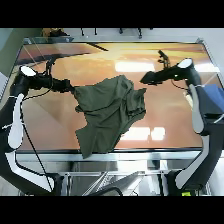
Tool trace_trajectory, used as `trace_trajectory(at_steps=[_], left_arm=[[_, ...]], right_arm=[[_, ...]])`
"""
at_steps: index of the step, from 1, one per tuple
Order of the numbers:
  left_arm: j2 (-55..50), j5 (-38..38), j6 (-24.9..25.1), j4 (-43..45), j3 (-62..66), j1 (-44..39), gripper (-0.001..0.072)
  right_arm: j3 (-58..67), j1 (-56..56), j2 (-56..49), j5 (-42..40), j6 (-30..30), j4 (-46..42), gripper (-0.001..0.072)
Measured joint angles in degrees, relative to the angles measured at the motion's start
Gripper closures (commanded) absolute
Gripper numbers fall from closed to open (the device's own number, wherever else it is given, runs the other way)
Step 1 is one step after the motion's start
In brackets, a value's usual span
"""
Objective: Fold the shirts.
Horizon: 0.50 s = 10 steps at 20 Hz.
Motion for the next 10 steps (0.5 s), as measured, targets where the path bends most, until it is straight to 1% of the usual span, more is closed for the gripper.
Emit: trace_trajectory(at_steps=[3, 5, 7, 10], left_arm=[[-1.8, -1.5, 0.2, 0.4, 1.9, 1.9, 0.0693], [-2.4, -2.4, 0.2, 0.5, 2.9, 3.0, 0.0692], [-2.6, -3.7, 0.2, 0.5, 3.5, 3.6, 0.0692], [-2.8, -4.7, 0.2, 0.6, 3.9, 3.9, 0.0692]], right_arm=[[-4.9, -2.9, 3.1, 7.1, 3.6, -3.0, 0.0284], [-13.0, -3.4, 6.7, 9.5, 4.9, -4.0, 0.0284], [-23.7, -2.8, 11.0, 8.6, 5.7, -4.9, 0.0284], [-38.3, -0.2, 16.8, 1.2, 6.0, -5.3, 0.0284]])
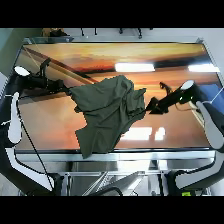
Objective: Fold the shirts.
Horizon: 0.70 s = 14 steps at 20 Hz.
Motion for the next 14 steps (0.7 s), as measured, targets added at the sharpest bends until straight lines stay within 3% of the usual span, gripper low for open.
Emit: trace_trajectory(at_steps=[7, 8, 9, 11, 14], left_arm=[[-0.1, -0.4, 0.0, -0.4, 0.2, 0.0, 0.0693], [-0.1, -0.4, 0.0, -0.4, 0.2, 0.0, 0.0693], [-0.1, -0.4, 0.0, -0.5, 0.2, 0.1, 0.0692], [-0.1, -0.4, -0.1, -0.5, 0.2, 0.1, 0.0692], [0.1, -1.5, -0.5, 0.0, 0.2, 0.1, 0.0693]], right_arm=[[-11.9, 6.9, 2.0, -18.0, -3.6, 3.2, 0.0286], [-12.3, 7.5, 1.8, -20.1, -4.8, 4.3, 0.0338], [-12.7, 7.9, 1.6, -22.1, -6.2, 5.2, 0.0525], [-12.7, 8.4, 1.2, -25.5, -9.2, 7.4, 0.0683], [-10.2, 8.1, 0.9, -29.1, -12.0, 9.1, 0.0693]])
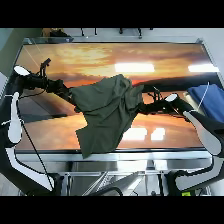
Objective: Fold the shirts.
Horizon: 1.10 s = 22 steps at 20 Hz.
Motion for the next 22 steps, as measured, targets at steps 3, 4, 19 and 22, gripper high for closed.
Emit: trace_trajectory(at_steps=[3, 4, 19, 22], left_arm=[[1.1, -3.4, -2.7, 5.5, -0.4, 0.0, 0.0692], [1.9, -4.7, -3.9, 8.0, -1.4, 0.0, 0.0692], [19.5, 3.0, -7.8, 18.8, -34.3, -3.4, 0.0692], [19.8, 3.1, -7.8, 18.8, -33.3, -3.5, 0.0693]], right_arm=[[7.9, -3.2, -2.1, -2.3, -1.2, 0.3, 0.0693], [11.7, -4.5, -3.9, -2.1, -1.3, 0.5, 0.0693], [50.4, -16.5, -23.9, 23.3, 4.1, 2.0, 0.0422], [48.2, -19.8, -22.6, 31.7, 6.6, 1.8, 0.0445]])
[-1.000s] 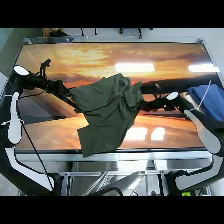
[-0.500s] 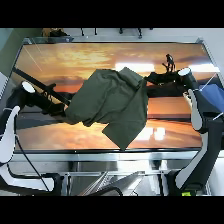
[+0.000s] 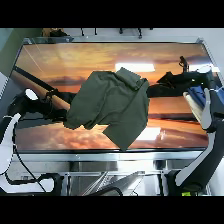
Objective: Fold the shirts.
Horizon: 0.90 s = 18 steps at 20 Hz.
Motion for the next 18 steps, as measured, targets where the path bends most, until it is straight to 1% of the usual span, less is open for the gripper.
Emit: trace_trajectory(at_steps=[2, 5, 6, 7, 9, 11, 15, 16, 17, 18], left_arm=[[0.1, 0.0, 0.0, 0.0, 0.9, 0.0, 0.0692], [0.2, -0.3, 0.0, -0.1, 2.5, 0.0, 0.0692], [0.2, -0.4, 0.1, -0.2, 2.9, 0.0, 0.0692], [0.2, -0.5, 0.1, -0.2, 3.2, 0.0, 0.0693], [0.2, -0.5, 0.1, -0.2, 3.7, 0.0, 0.0693], [0.2, -0.5, 0.2, -0.2, 3.8, 0.0, 0.0693], [0.2, -0.9, 0.2, -0.2, 4.0, 0.0, 0.0692], [0.2, -0.9, 0.3, -0.2, 4.0, 0.0, 0.0693], [0.2, -1.0, 0.5, -0.2, 4.0, 0.0, 0.0693], [0.2, -1.3, 0.5, -0.2, 4.0, 0.0, 0.0692]], right_arm=[[-5.3, -1.0, 2.8, 4.1, 0.7, -0.8, 0.0453], [-19.1, -1.6, 10.5, 5.9, 1.4, -3.9, 0.0432], [-24.3, -1.6, 13.4, 5.1, 1.5, -4.8, 0.0368], [-29.9, -1.4, 16.5, 3.3, 1.5, -5.5, 0.0325], [-39.7, -0.4, 21.1, -1.6, 1.5, -6.4, 0.0325], [-47.1, 1.5, 23.3, -6.7, 1.5, -6.6, 0.0326], [-53.8, 7.6, 23.0, -12.3, 0.3, -2.8, 0.0331], [-54.6, 9.2, 22.4, -13.1, 0.1, -1.4, 0.0367], [-55.1, 10.7, 21.7, -14.0, -0.3, 0.4, 0.0510], [-55.6, 12.0, 21.1, -15.0, -1.0, 1.9, 0.0630]])
